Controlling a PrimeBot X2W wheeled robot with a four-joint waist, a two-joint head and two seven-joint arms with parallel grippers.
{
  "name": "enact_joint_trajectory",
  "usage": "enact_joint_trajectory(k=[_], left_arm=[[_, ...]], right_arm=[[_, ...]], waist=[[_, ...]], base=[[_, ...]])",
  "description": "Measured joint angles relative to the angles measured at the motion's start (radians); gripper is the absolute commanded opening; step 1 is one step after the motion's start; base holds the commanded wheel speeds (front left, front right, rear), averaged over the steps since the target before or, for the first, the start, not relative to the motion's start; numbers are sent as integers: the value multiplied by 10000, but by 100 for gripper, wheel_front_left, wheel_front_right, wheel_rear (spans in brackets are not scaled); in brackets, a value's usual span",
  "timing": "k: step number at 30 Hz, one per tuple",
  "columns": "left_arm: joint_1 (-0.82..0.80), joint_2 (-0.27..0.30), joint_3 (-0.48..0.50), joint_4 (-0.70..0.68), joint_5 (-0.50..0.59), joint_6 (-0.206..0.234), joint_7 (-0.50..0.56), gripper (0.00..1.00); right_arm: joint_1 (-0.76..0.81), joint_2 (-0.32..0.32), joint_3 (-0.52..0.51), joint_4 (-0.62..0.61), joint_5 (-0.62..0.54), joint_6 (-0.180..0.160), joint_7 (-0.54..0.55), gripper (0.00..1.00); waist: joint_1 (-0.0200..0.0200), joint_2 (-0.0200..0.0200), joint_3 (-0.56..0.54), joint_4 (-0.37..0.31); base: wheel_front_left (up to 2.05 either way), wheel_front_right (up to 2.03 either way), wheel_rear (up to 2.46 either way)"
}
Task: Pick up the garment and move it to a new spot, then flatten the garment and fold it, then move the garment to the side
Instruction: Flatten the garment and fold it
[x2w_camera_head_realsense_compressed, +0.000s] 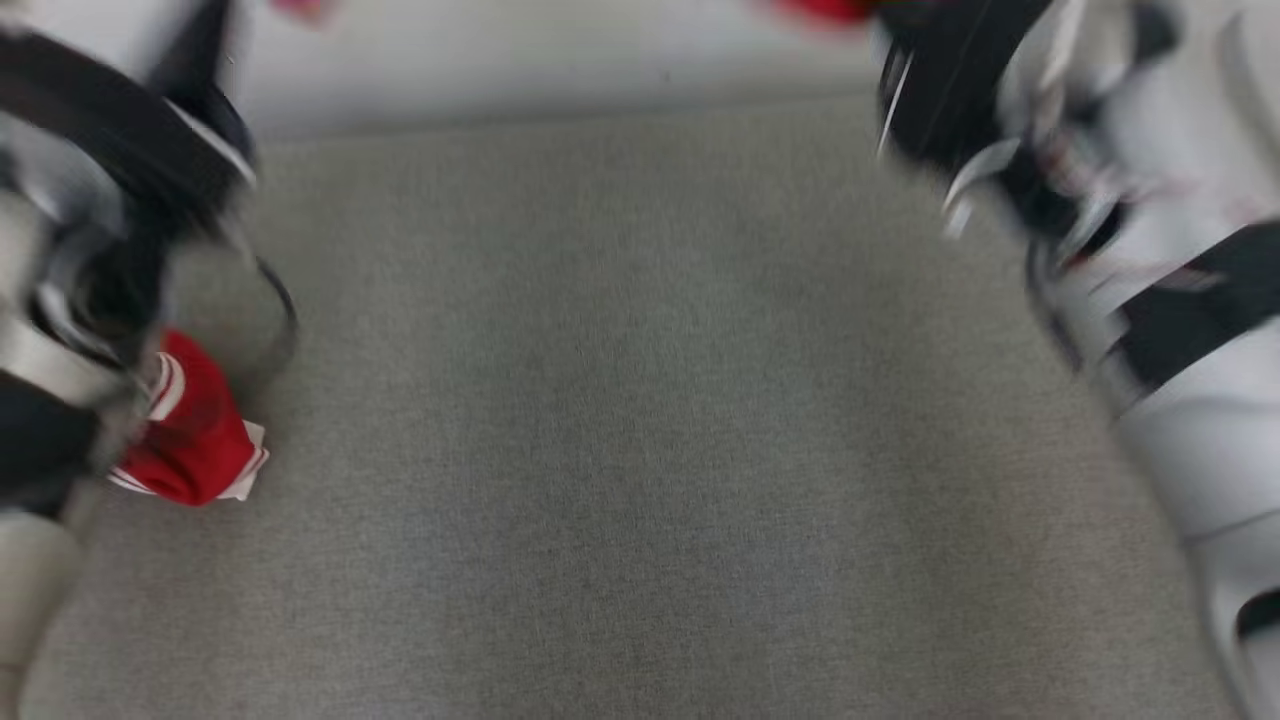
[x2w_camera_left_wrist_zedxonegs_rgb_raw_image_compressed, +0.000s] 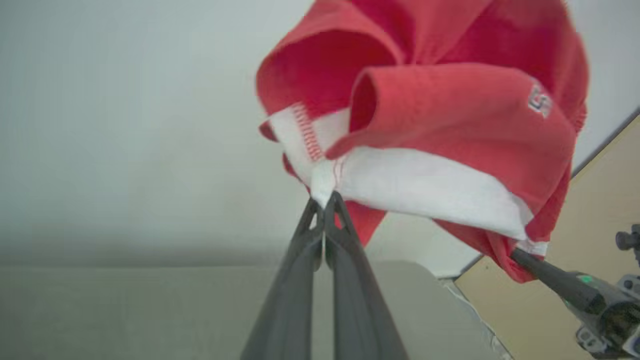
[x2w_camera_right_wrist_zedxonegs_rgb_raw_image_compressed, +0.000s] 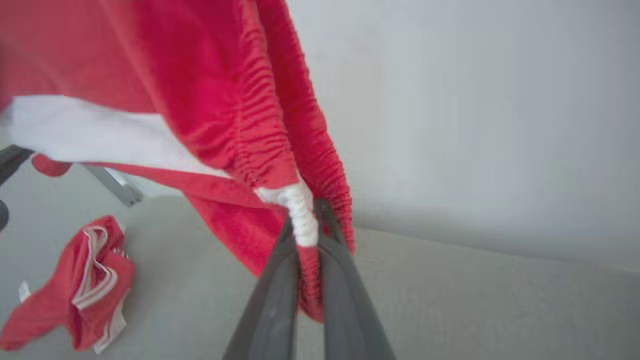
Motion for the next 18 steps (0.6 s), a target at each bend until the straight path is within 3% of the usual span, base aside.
enact_joint_trajectory(k=[4, 7, 18], left_arm=[[1186, 190, -1519, 253, 612, -98, 696, 0], [1596, 393, -2412, 90, 1229, -96, 911, 0], [2459, 508, -3250, -928, 1532, -96, -148, 0]], right_arm=[[1603, 303, 673, 980, 36, 314, 109, 0], [1846, 324, 882, 1114, 48, 491, 109, 0], [2930, 115, 1037, 1208, 311, 754, -424, 0]], waist=[[7, 7, 505, 9], [0, 3, 773, 27], [0, 2, 780, 213]], base=[[0, 0, 0], [0, 0, 0], [0, 0, 0]])
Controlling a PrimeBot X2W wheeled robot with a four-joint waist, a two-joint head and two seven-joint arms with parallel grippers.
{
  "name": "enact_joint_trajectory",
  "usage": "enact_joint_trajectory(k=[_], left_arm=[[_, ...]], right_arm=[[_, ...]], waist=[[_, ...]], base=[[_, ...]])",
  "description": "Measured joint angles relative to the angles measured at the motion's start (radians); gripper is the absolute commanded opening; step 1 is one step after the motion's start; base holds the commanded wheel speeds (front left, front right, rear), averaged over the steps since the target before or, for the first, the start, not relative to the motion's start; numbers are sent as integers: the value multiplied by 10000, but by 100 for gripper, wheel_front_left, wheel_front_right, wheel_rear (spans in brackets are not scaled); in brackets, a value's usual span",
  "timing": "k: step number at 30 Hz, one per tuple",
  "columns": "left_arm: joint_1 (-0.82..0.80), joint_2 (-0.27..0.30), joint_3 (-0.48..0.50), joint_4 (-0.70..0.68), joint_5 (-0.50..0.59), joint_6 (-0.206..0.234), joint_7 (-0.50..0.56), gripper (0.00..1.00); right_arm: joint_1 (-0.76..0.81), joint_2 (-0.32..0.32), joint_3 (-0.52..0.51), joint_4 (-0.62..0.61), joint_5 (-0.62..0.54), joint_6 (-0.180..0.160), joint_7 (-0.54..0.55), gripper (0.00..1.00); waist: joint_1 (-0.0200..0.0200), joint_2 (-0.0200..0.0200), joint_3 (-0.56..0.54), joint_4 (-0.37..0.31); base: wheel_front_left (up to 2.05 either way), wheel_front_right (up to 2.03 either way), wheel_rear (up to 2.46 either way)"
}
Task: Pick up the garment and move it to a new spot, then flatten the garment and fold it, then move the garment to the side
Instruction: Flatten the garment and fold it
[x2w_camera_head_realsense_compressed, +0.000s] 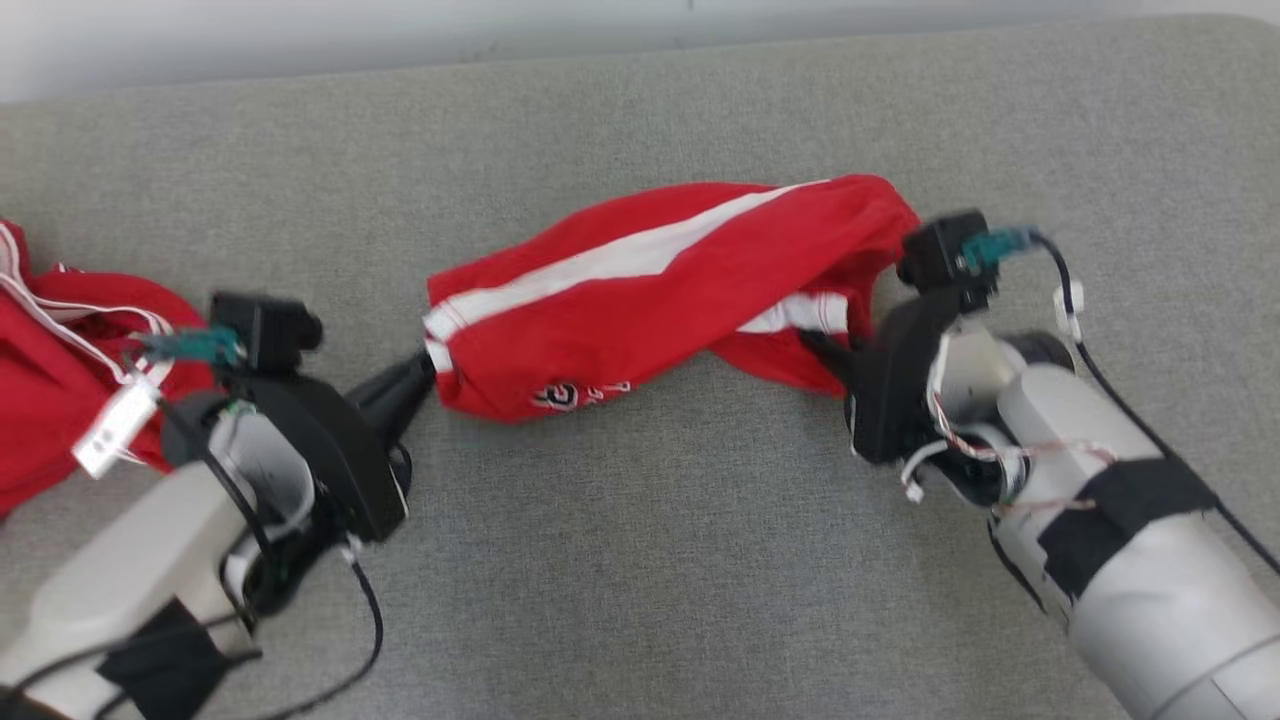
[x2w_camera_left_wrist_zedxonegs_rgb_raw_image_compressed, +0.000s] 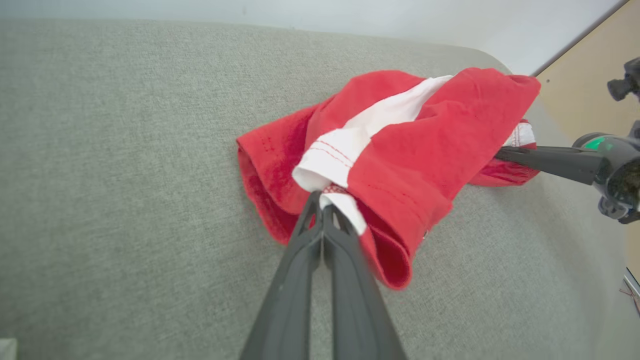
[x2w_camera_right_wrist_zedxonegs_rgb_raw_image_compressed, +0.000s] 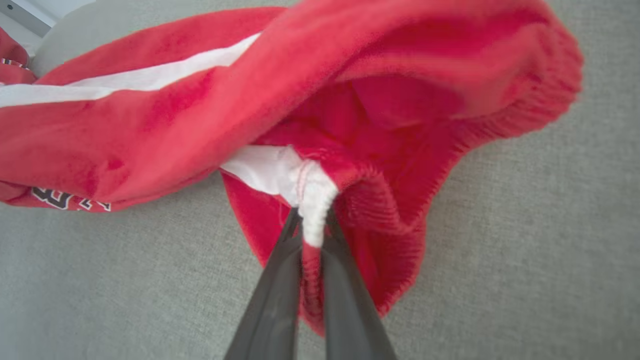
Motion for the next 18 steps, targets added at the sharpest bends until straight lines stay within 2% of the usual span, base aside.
enact_joint_trajectory(k=[5, 13, 18], left_arm=[[880, -65, -359, 107, 121, -2, -616, 0], [1675, -362, -130, 633, 111, -2, -1841, 0], [2398, -424, -351, 654, 136, 0, -2082, 0]], right_arm=[[987, -249, 253, -61, 0, 36, -368, 0], [1995, -487, 497, -556, 69, 79, -953, 0], [2792, -913, 794, -1225, 360, 79, -1034, 0]], waist=[[0, 0, -306, 101], [-1, -2, -1046, 137], [-2, -2, -1610, 148]], base=[[0, 0, 0], [0, 0, 0], [0, 0, 0]])
